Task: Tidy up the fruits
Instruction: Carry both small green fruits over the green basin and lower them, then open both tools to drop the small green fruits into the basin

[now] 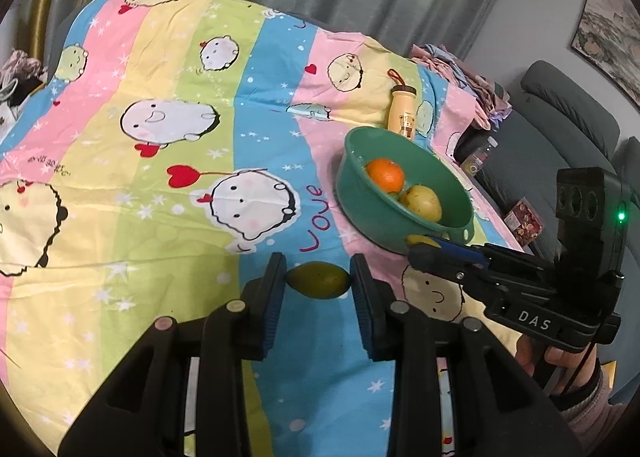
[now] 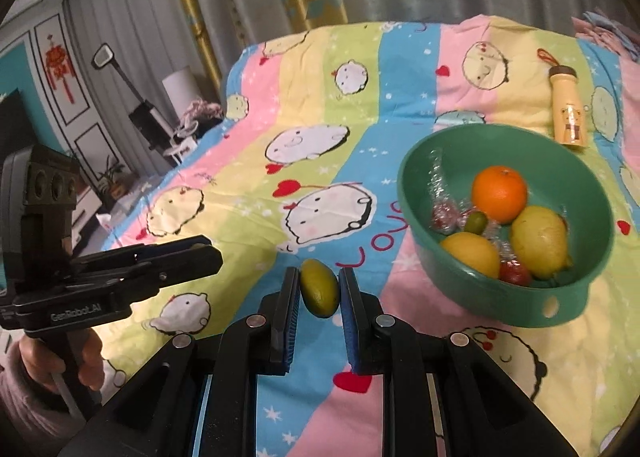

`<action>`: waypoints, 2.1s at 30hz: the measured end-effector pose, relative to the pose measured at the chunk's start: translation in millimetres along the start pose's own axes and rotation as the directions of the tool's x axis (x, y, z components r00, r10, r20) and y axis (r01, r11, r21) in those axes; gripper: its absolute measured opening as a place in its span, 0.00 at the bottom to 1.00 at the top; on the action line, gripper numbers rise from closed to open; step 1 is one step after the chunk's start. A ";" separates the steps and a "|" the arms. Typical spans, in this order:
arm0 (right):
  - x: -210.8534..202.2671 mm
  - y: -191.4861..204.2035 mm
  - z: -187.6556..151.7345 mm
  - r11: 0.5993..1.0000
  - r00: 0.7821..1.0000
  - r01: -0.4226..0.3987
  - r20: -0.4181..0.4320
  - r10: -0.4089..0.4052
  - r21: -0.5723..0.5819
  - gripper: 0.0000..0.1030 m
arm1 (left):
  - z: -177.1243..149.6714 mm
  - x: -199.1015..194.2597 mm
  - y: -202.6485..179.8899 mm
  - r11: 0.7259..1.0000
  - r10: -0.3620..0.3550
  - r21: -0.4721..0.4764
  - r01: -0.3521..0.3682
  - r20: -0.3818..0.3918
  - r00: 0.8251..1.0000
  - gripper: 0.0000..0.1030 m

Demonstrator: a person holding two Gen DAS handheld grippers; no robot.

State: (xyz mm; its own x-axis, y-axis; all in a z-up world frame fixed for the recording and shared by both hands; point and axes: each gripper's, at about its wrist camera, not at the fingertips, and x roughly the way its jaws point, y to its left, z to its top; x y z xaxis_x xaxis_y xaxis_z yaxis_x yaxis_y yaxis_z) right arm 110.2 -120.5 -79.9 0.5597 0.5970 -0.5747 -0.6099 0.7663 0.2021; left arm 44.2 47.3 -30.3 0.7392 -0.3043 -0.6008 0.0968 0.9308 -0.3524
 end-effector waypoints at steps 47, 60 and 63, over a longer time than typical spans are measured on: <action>-18.7 -131.3 37.5 0.975 0.977 0.214 0.004 -0.214 0.055 0.21 | 81.2 154.8 -115.7 0.957 0.084 0.287 -0.032 -0.172 0.981 0.32; -42.2 -124.9 48.1 0.962 0.965 0.258 0.020 -0.261 0.096 0.55 | 89.8 123.8 -119.7 0.946 0.158 0.302 -0.120 -0.103 0.982 0.79; -55.5 -117.8 53.6 0.958 0.960 0.274 0.030 -0.277 0.083 0.64 | 93.9 109.4 -120.2 0.947 0.168 0.293 -0.136 -0.088 0.982 0.88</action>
State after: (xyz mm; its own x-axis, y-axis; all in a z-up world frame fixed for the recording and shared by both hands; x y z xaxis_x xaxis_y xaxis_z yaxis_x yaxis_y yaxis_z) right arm 181.0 -231.2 -29.3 0.7231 0.3682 -0.5844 -0.3849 0.9173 0.1018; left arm 176.0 -78.9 13.7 0.6835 -0.1604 -0.7122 0.1864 0.9816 -0.0422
